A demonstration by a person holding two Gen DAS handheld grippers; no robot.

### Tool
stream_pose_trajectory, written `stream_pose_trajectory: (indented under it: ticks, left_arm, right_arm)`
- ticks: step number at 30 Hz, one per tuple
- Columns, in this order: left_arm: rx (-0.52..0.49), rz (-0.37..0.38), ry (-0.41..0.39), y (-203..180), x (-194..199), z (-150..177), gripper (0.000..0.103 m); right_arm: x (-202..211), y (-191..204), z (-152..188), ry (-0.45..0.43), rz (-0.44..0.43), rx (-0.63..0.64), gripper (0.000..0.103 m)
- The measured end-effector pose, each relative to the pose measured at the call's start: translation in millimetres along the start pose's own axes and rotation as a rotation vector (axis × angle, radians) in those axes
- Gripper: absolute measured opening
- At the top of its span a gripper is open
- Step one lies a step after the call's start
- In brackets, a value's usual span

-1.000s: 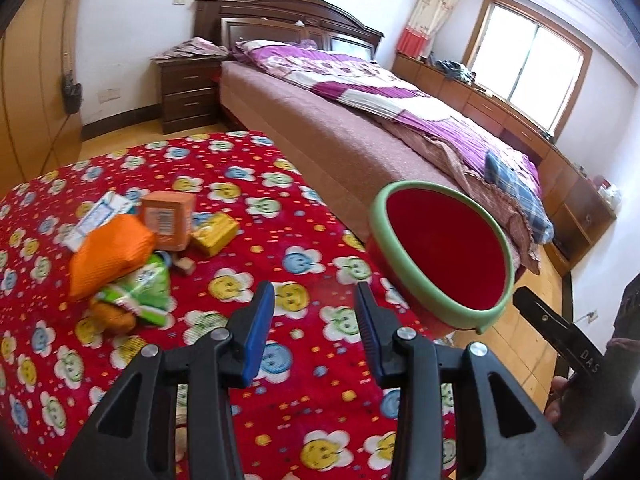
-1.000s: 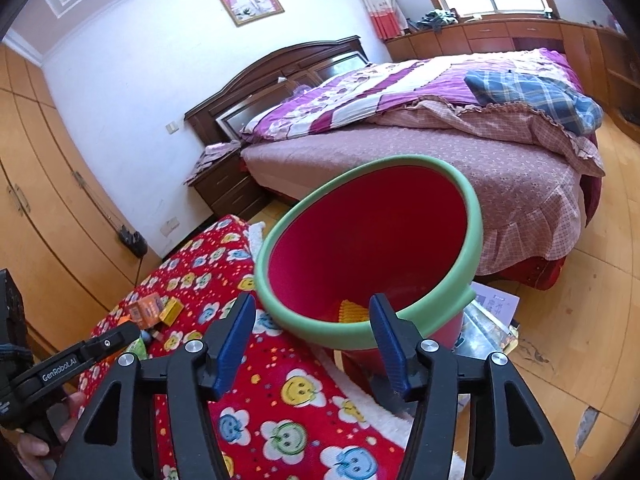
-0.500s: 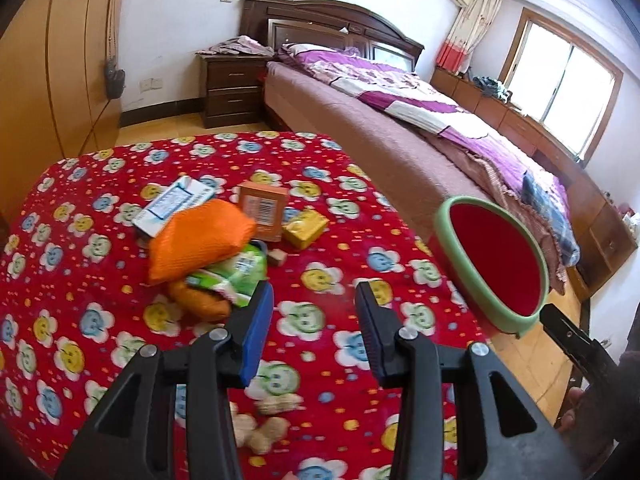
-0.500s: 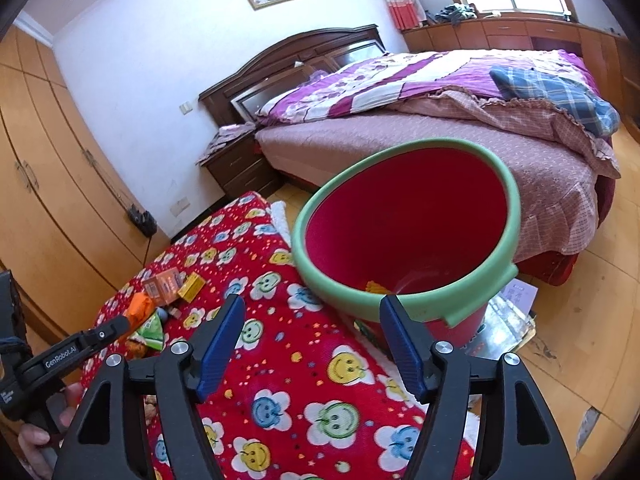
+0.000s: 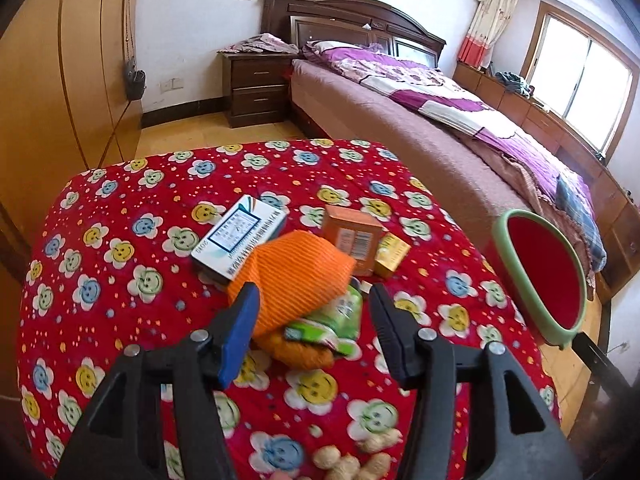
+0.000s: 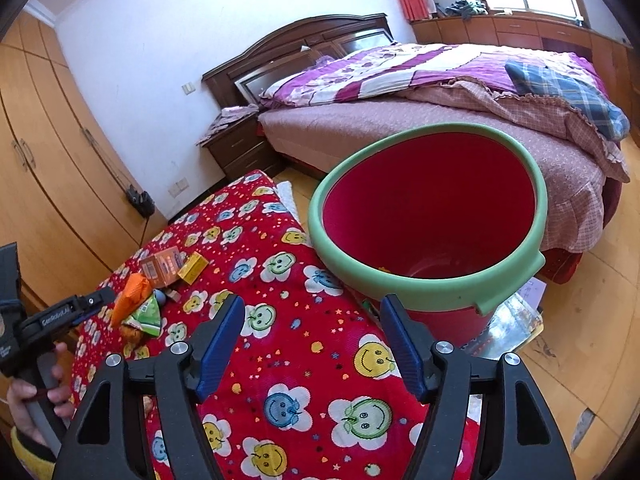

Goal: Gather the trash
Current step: 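Grasp the orange mesh bag with the left tool and lift it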

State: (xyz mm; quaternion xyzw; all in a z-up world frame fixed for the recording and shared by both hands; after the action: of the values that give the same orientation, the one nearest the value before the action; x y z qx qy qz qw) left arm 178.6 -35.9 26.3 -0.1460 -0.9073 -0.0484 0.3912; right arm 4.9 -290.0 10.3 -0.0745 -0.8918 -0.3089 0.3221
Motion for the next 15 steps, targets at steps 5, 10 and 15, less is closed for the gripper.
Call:
stream_pose_trajectory:
  ticks: [5, 10, 15]
  left_arm:
    - [0.015, -0.047, 0.017, 10.9, -21.0, -3.5, 0.068]
    - [0.004, -0.103, 0.039, 18.0, -37.1, 0.6, 0.069]
    - [0.068, -0.067, 0.065, 30.9, -48.4, 9.1, 0.069]
  right_arm:
    - [-3.6, -0.5, 0.1, 0.005, 0.011, 0.003, 0.072]
    - [-7.5, -2.1, 0.1, 0.01, 0.016, 0.003, 0.072]
    - [-11.5, -3.8, 1.1, 0.024, 0.013, -0.001, 0.072]
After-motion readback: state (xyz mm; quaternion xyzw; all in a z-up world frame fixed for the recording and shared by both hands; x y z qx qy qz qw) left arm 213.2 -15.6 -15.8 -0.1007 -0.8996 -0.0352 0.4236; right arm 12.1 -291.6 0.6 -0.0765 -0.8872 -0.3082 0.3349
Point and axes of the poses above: each gripper's, at about its wrist camera, not at the fingertips, and x roughly against the way its jaws point, y to its left, z to its underside, the point moved 4 cm from there along -x, roughly the way its jaws point, and after that the axes turned 11 degrees about -x, right-handed, at the moved point
